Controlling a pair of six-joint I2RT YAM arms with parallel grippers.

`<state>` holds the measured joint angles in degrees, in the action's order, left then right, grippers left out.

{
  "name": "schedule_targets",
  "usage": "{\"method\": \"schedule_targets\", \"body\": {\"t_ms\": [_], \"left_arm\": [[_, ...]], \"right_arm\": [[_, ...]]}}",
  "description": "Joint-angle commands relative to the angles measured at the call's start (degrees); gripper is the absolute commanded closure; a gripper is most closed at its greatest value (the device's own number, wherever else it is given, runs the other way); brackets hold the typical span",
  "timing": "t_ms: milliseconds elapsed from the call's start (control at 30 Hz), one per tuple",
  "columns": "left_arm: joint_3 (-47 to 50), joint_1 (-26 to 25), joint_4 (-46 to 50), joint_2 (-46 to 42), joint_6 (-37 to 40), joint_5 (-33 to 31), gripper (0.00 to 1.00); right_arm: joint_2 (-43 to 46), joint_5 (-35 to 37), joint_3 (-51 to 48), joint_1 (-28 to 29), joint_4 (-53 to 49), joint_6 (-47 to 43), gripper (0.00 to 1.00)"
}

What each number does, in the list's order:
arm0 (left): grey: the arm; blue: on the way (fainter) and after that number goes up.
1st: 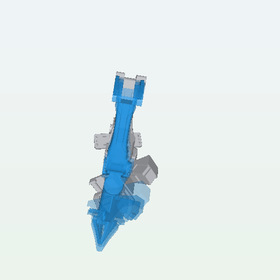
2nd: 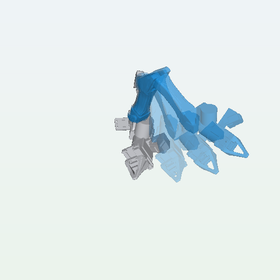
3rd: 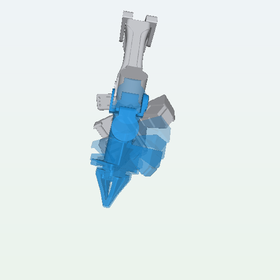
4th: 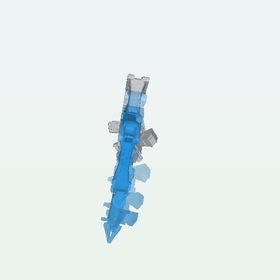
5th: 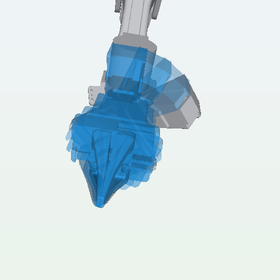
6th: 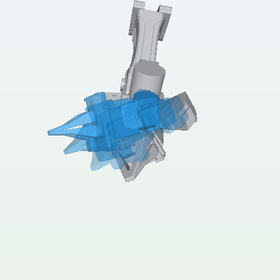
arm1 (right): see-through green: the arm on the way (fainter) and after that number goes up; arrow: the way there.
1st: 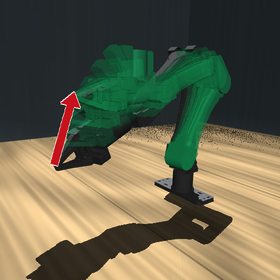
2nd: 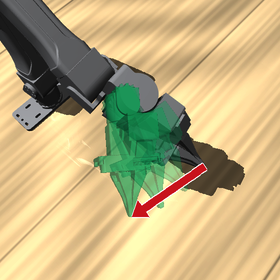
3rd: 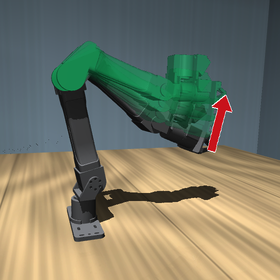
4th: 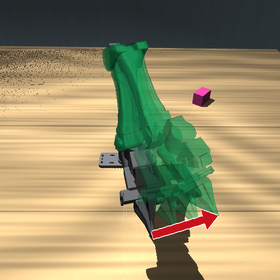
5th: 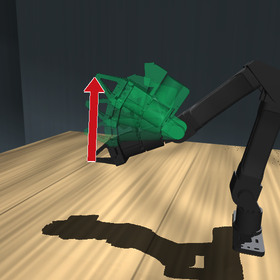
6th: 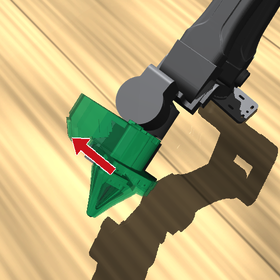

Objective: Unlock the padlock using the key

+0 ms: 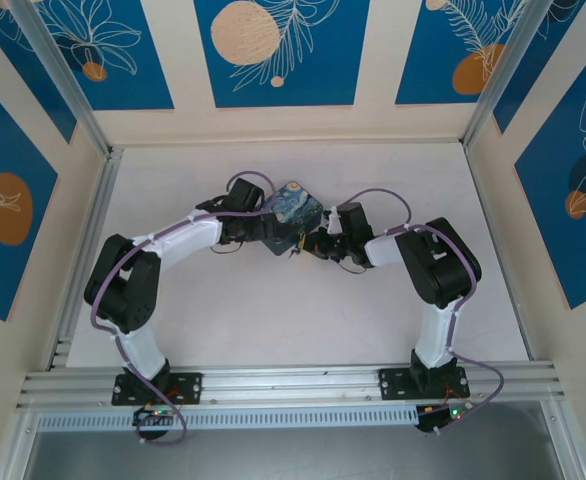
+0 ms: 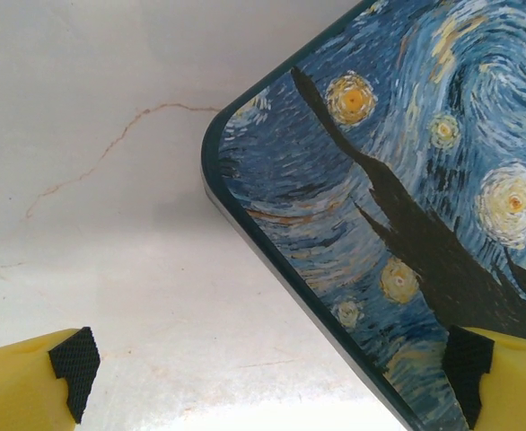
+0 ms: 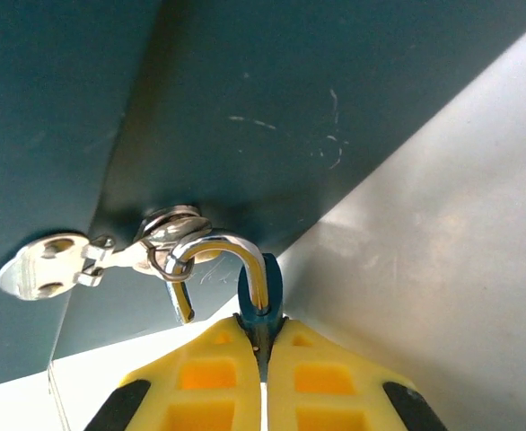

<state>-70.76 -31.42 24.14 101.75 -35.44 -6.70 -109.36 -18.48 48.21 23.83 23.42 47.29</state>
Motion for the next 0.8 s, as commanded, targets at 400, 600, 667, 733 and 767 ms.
{"method": "schedule_targets", "body": {"t_ms": [400, 600, 667, 733, 767], "left_arm": [[1.8, -0.9, 3.2, 2.8, -0.8, -1.8, 0.0], [1.8, -0.9, 3.3, 3.3, -0.8, -1.3, 0.0], [1.9, -1.0, 3.1, 3.5, -0.8, -0.9, 0.0], [1.8, -1.0, 3.2, 3.7, -0.8, -0.7, 0.0], [1.8, -1.0, 3.3, 3.8, -0.8, -0.6, 0.0]], "right_arm": [[-4.0, -1.1, -3.3, -1.1, 12.7, 17.3, 1.0], [-4.8, -0.6, -2.7, -1.4, 13.4, 19.4, 1.0], [-4.9, -0.5, -2.4, -1.6, 13.5, 19.9, 1.0], [-4.9, -0.1, -2.0, -2.0, 13.3, 20.4, 1.0], [-4.9, 0.1, -1.7, -2.2, 13.2, 20.7, 1.0]]}}
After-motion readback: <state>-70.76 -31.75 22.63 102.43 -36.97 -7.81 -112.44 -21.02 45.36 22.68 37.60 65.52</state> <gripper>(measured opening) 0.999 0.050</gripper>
